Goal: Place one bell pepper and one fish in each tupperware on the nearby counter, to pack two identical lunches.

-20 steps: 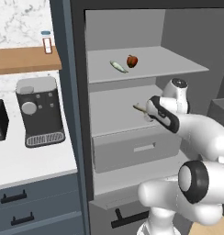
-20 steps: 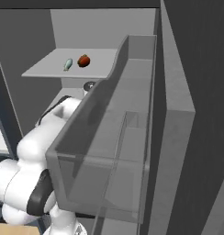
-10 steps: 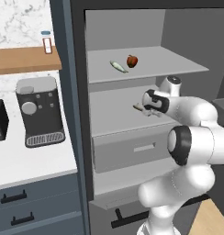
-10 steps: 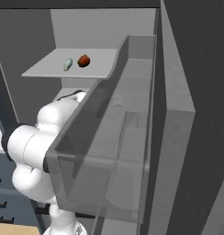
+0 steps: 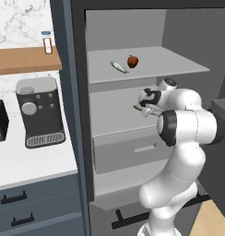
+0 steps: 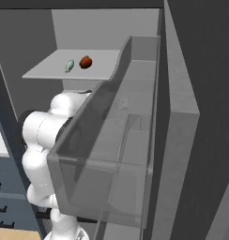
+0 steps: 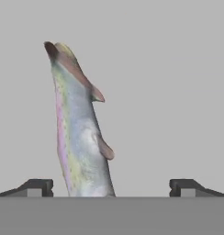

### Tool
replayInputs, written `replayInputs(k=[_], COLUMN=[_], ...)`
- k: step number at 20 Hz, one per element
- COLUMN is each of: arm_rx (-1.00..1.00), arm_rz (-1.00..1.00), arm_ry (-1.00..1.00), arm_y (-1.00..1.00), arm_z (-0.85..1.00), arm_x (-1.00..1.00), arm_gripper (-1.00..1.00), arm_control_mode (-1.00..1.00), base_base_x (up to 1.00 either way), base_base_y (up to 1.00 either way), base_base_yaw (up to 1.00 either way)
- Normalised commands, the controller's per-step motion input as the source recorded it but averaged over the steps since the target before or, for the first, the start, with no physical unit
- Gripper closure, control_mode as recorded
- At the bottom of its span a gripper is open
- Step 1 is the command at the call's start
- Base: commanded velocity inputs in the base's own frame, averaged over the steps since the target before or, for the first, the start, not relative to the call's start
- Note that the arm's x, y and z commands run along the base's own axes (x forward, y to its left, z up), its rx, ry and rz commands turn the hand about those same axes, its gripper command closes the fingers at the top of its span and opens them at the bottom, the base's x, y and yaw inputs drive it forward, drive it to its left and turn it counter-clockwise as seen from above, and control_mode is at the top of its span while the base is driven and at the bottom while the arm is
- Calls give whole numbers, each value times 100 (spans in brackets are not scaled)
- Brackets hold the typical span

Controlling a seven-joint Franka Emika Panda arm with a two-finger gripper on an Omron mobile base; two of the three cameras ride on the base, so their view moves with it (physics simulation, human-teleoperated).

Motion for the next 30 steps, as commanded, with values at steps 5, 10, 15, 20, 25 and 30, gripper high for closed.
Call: replayInputs(k=[5, 10, 15, 20, 25, 30], arm_rx=[-3, -8, -1, 0, 0, 0], arm_rz=[7, 5, 1, 0, 0, 0], arm_ry=[14, 12, -1, -3, -10, -25], arm_y=[3, 28, 18, 18, 19, 0], arm_z=[-65, -89, -43, -10, 1, 37], arm_x=[22, -20, -99, -100, -100, -100], arm_gripper=[100, 100, 100, 100, 100, 100], arm_control_mode=[-100, -100, -100, -100, -100, -100], base_base_x=[0, 0, 0, 0, 0, 0], base_base_y=[0, 0, 0, 0, 0, 0], base_base_yaw=[0, 0, 0, 0, 0, 0])
